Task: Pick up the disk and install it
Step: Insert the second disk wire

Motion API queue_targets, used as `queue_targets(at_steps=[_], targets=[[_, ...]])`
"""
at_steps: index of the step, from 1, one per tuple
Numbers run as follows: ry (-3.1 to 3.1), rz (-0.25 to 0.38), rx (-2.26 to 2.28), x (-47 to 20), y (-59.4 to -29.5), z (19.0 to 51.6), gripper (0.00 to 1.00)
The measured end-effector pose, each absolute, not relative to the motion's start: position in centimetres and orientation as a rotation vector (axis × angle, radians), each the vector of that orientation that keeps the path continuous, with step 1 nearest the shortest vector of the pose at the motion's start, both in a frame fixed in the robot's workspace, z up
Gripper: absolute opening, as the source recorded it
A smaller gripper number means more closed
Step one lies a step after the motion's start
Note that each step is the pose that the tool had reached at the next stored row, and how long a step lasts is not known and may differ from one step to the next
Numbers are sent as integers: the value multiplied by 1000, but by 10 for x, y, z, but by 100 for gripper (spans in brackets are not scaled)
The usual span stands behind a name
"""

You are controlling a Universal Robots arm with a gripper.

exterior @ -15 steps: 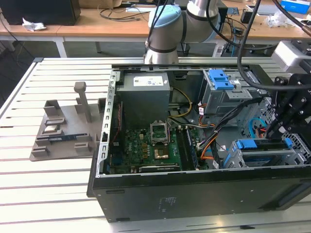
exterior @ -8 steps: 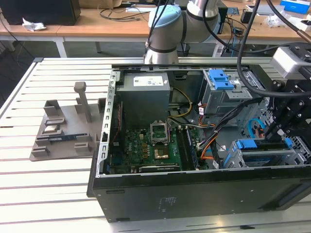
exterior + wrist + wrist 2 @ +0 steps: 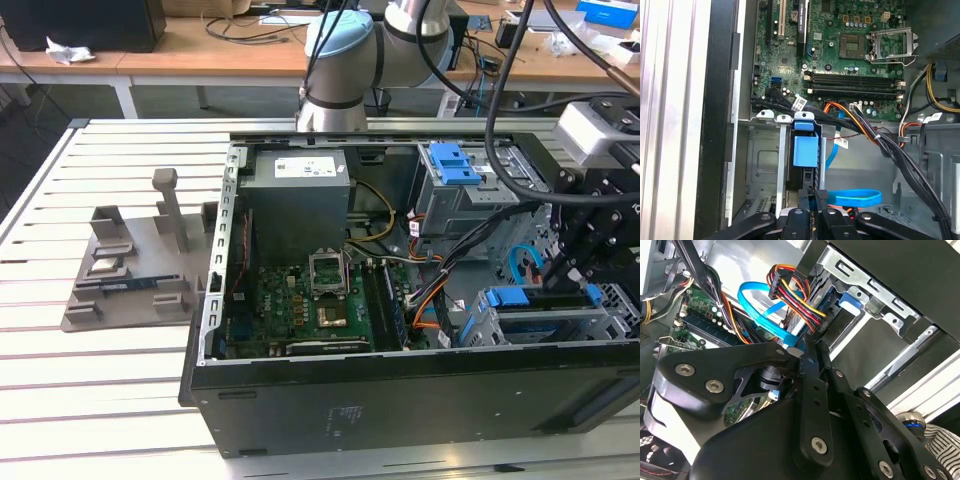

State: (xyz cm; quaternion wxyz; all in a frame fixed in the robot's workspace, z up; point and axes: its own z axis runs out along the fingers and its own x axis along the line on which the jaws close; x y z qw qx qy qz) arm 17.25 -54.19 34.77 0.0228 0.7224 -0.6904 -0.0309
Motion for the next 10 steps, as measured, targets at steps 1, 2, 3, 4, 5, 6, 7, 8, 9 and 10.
queue_targets(at_steps=[1,2,3,4,5,6,7,8,9,10], targets=[[-2137,-94,2236,173,-542,347,16],[-2136,-92,2236,173,-542,347,16],[-2135,-91,2236,173,-542,347,16],[-2135,-90,2235,173,-542,347,16],[-2134,-89,2235,173,-542,346,16],[-2134,-89,2235,173,-542,346,16],[-2134,-89,2235,173,-542,345,16],[-2134,-88,2234,173,-542,344,16],[-2134,-88,2235,173,-542,343,16],[-2134,-88,2235,172,-542,343,16]])
